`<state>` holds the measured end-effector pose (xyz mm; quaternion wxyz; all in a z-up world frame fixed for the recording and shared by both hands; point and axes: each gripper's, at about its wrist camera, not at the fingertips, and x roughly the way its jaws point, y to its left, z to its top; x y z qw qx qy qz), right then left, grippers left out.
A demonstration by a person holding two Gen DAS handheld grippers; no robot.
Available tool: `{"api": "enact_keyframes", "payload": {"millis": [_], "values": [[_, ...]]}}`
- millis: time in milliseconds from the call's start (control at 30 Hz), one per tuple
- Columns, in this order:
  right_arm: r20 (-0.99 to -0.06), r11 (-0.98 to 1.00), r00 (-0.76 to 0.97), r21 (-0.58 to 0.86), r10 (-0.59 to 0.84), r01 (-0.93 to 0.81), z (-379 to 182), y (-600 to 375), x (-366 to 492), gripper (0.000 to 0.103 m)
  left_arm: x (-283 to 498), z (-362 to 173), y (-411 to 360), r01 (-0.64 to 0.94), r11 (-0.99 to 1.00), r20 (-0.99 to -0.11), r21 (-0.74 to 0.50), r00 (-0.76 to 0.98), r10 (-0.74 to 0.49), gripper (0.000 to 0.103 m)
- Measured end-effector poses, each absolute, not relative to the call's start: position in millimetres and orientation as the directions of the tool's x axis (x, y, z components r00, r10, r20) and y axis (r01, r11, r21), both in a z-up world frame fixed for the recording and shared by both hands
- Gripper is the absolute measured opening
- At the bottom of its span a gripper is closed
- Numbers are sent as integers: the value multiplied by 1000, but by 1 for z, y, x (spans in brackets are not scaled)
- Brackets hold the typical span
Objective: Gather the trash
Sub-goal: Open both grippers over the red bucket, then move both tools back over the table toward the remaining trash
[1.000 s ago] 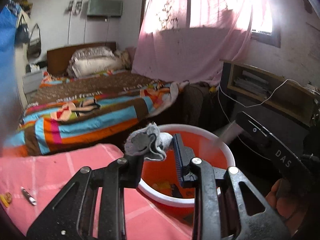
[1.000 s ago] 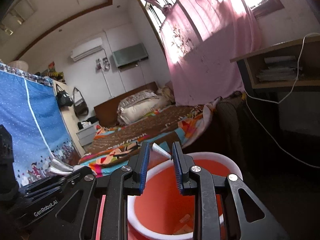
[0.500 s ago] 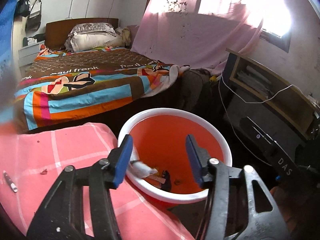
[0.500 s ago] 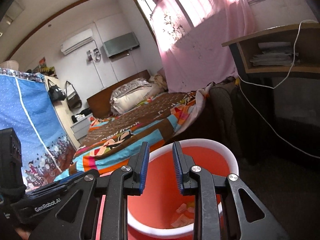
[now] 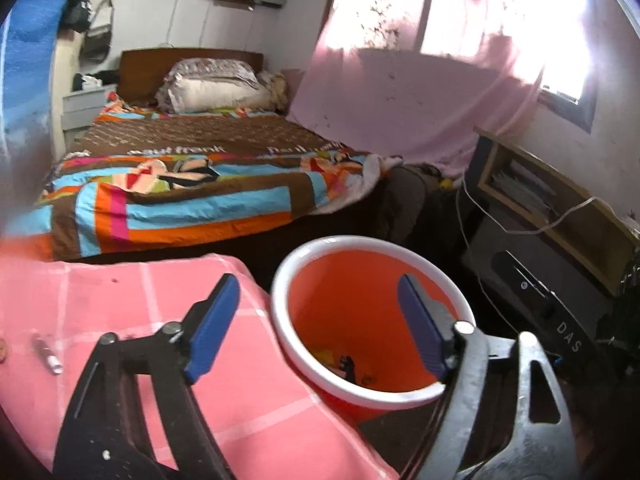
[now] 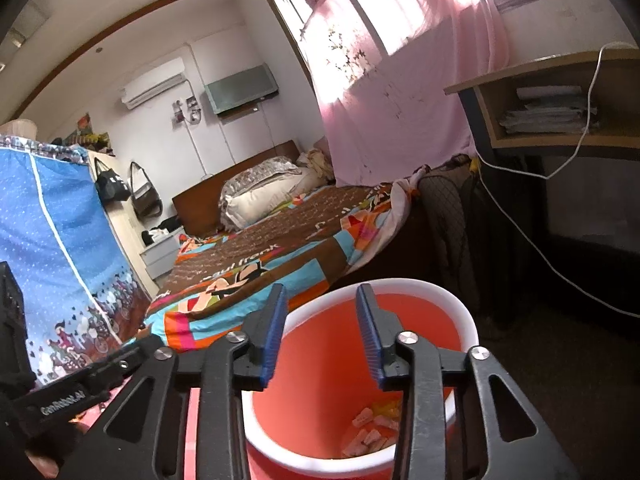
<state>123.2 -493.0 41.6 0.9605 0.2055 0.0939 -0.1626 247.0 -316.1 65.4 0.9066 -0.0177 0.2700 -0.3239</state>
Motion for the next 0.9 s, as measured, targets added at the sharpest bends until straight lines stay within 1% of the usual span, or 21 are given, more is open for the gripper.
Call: {"api": "enact_keyframes", "payload": {"millis": [33,67,100,133,167,200,233,267,333,367,400,433,567,767,900], "values": [[-245,865,930,361,-274,349,42,-492,124,37,247,67,-313,570,797,-470,-201,658,-589,93],[-242,868,931,356,-274,347,43,-490,125,43,246,69,-307,558,807,-458,-194,675,-578,98],[-236,871,933,351,-273,344,44,-488,125,48,245,70,-301,544,817,-444,-188,695,-565,101],[-231,874,934,346,-274,341,45,-485,126,49,244,71,-296,530,828,-429,-183,715,-552,103],[-228,876,934,341,-274,340,46,-483,127,53,241,73,-287,505,845,-394,-179,750,-532,103],[-221,881,936,333,-272,335,47,-480,128,66,239,75,-280,485,856,-367,-179,774,-515,103],[-214,886,939,327,-271,330,48,-477,128,76,237,76,-271,464,868,-339,-180,799,-497,103],[-198,890,943,323,-268,321,49,-474,128,89,234,78,-261,442,878,-314,-183,820,-478,103],[-145,906,958,318,-245,280,54,-465,126,91,233,80,-248,415,890,-290,-191,842,-455,103],[-131,912,962,311,-240,269,55,-460,126,94,233,81,-240,402,895,-281,-195,851,-443,103],[-110,920,966,295,-235,257,58,-454,125,101,232,82,-231,387,901,-275,-198,860,-430,103],[-93,926,968,281,-233,250,59,-449,125,103,231,82,-225,374,906,-271,-199,867,-417,103],[-10,953,979,227,-203,200,67,-425,123,103,225,84,-200,323,927,-238,-191,901,-362,103],[71,976,985,159,-160,147,74,-392,124,103,210,86,-162,263,953,-181,-150,940,-289,103],[103,986,987,129,-123,110,76,-368,128,103,201,87,-136,225,966,-147,-130,959,-244,103]]}}
